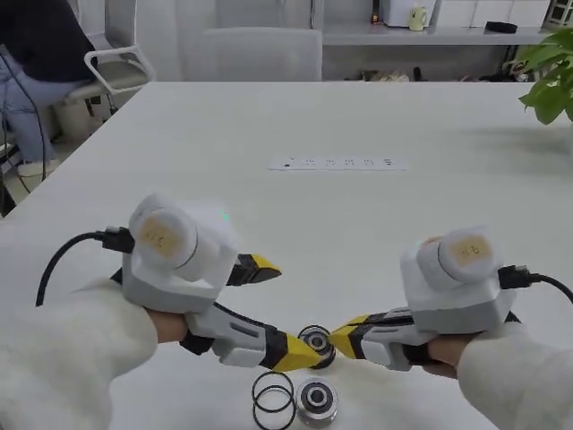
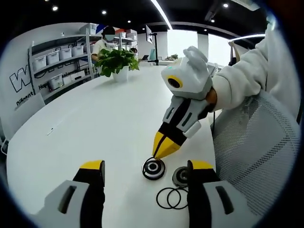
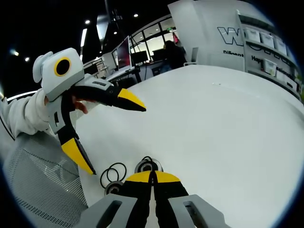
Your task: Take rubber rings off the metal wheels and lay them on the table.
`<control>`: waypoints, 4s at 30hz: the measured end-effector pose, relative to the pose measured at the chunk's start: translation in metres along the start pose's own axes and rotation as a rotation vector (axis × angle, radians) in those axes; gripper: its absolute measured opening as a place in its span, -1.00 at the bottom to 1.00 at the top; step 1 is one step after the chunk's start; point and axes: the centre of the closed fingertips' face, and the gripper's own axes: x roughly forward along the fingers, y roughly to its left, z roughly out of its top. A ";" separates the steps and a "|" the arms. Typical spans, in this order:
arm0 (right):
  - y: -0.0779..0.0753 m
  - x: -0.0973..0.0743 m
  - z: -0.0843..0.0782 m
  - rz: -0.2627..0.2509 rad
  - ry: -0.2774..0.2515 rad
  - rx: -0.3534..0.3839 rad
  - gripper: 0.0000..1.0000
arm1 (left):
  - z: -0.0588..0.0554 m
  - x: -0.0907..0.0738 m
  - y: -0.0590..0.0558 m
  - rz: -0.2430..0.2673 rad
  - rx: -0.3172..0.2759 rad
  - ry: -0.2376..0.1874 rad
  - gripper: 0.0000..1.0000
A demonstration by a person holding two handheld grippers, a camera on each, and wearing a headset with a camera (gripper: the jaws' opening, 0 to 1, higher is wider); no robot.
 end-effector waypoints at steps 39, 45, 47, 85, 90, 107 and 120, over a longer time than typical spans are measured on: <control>0.057 0.007 0.009 0.178 -0.006 0.026 -1.00 | -0.060 -0.073 -0.012 0.082 -0.231 -0.053 0.64; 0.071 0.009 0.004 0.221 0.020 0.010 -1.00 | -0.064 -0.071 -0.016 0.066 -0.229 -0.031 0.63; 0.075 0.010 0.000 0.234 0.038 -0.003 -1.00 | -0.064 -0.070 -0.016 0.062 -0.230 -0.028 0.63; 0.061 0.024 -0.019 0.150 0.114 -0.195 -0.90 | -0.073 -0.068 -0.016 0.057 -0.244 -0.001 0.49; 0.055 0.021 -0.013 0.133 0.093 -0.176 -0.92 | -0.073 -0.067 -0.017 0.057 -0.242 0.004 0.48; 0.024 0.006 0.009 0.051 -0.002 -0.095 -0.93 | -0.062 -0.076 -0.009 0.094 -0.249 -0.038 0.45; -0.017 -0.010 0.006 -0.043 -0.023 0.003 -0.92 | -0.008 -0.085 0.005 0.110 -0.127 -0.074 0.45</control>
